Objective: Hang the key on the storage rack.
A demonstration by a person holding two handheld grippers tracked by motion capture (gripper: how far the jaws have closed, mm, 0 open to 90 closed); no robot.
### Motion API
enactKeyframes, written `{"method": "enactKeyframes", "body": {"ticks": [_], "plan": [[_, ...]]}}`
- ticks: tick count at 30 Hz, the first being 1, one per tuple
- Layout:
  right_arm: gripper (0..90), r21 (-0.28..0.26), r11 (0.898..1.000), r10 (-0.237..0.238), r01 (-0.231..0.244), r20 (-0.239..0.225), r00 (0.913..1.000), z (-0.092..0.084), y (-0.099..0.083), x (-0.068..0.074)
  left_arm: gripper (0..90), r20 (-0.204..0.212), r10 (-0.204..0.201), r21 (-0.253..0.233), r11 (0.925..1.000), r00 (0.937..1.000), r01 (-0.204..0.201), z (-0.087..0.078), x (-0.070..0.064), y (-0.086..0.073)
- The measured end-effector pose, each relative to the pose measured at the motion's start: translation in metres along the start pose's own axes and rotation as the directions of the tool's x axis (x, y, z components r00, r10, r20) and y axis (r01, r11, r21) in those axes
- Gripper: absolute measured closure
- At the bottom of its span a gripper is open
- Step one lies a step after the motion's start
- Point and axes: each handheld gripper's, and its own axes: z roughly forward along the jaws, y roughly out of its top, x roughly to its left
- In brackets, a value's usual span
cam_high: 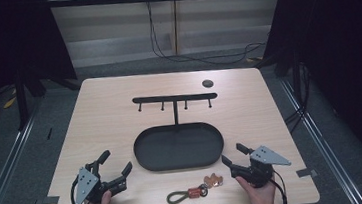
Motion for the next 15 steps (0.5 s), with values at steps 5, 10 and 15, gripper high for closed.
{"method": "enactKeyframes", "body": {"ticks": [5,10,15], "plan": [[32.9,0.018,1.000,-0.002,0.002,-0.036,0.9993,-0.004,0.009,0.004,15.8,0.000,0.000,0.000,1.0000,1.0000,0.000,0.000,0.000,0.000],[34.1,0.054,0.999,-0.004,0.008,-0.077,0.9970,-0.002,0.015,0.006,15.8,0.000,0.000,0.000,1.0000,1.0000,0.000,0.000,0.000,0.000],[37.4,0.092,0.996,0.008,0.004,-0.128,0.9917,0.001,0.020,0.008,15.8,-0.001,0.000,0.000,1.0000,1.0000,0.000,0.000,0.000,0.000]]}}
